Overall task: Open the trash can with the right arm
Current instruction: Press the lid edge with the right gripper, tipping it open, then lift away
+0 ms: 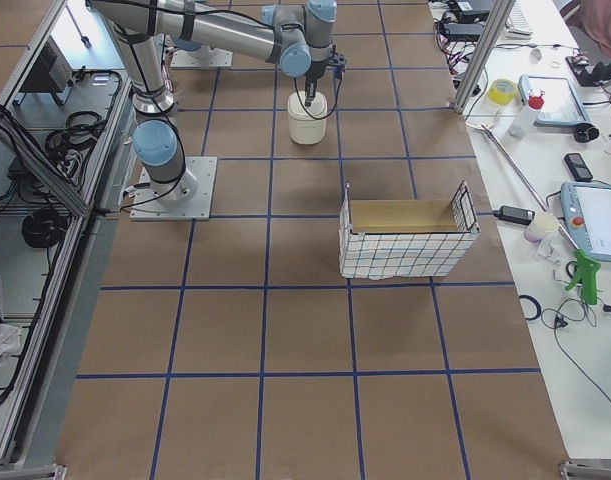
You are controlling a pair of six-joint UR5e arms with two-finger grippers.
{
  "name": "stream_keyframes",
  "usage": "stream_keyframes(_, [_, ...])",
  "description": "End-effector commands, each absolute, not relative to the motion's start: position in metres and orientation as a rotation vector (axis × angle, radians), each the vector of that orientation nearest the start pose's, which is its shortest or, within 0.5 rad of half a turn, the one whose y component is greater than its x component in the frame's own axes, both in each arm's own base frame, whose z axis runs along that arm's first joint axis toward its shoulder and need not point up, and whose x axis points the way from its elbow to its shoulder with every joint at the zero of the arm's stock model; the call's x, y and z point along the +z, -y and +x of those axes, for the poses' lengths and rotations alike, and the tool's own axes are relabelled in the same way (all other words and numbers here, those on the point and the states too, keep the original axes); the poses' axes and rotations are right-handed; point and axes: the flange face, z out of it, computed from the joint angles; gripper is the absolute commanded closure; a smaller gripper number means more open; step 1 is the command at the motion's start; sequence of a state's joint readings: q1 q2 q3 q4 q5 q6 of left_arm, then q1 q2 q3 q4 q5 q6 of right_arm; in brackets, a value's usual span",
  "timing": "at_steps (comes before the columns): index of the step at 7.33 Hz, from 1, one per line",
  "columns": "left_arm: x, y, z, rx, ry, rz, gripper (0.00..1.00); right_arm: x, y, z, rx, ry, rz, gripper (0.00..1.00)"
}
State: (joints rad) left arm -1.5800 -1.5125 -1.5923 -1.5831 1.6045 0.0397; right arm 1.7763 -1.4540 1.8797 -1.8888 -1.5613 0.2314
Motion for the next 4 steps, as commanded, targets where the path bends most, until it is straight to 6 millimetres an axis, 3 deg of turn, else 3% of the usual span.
stream_keyframes(1, [0.504,0.468,-0.134,-0.037,-3.106,0.076,0.0,0.309,0.458,0.233,0.181,-3.151,0.042,1.0])
stream_keyframes(2, [0.504,0.468,-0.134,-0.037,-3.106,0.076,0.0,0.31,0.459,0.233,0.176,-3.152,0.042,1.0])
stream_keyframes(3, [0.504,0.468,-0.134,-0.037,-3.106,0.076,0.0,0.325,0.461,0.232,0.143,-3.149,0.049,1.0])
stream_keyframes(4, [0.504,0.468,-0.134,-0.037,-3.106,0.073,0.0,0.36,0.463,0.231,0.088,-3.143,0.053,0.22])
